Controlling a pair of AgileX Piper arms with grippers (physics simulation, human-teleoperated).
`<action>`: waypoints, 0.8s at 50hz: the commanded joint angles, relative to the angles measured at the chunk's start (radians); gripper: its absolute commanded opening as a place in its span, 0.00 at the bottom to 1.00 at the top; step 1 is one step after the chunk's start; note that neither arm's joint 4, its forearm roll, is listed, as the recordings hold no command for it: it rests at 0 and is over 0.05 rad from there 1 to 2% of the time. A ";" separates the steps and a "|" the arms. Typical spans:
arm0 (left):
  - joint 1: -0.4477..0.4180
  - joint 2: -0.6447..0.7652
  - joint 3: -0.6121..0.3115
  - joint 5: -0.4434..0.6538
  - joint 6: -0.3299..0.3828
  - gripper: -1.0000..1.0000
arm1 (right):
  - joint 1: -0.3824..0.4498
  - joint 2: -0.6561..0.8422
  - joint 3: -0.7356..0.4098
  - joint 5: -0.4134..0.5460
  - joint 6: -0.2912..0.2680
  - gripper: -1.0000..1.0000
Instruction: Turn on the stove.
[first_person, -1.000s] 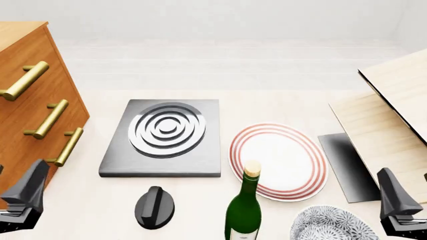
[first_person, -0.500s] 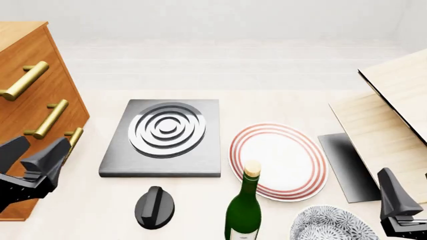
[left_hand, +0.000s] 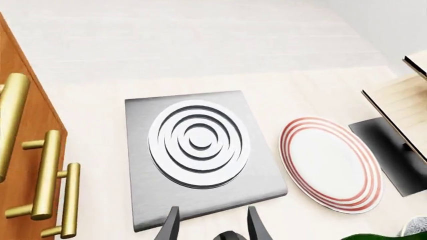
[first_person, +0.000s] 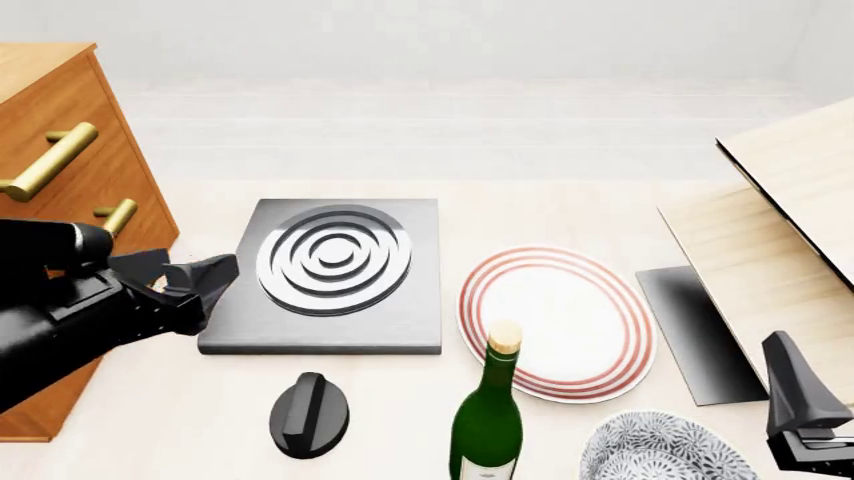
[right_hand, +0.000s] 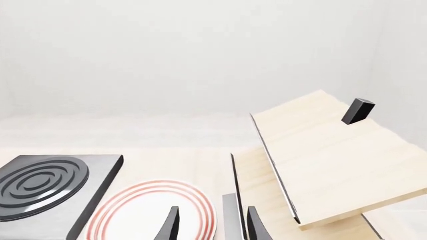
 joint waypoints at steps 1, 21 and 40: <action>-0.058 0.151 -0.051 0.008 -0.106 1.00 | -0.011 0.000 -0.019 -0.003 -0.013 1.00; -0.209 0.451 -0.174 0.085 -0.075 1.00 | -0.014 -0.001 0.002 -0.018 -0.012 1.00; -0.157 0.614 -0.233 0.095 0.010 1.00 | -0.012 -0.001 0.008 -0.021 -0.019 1.00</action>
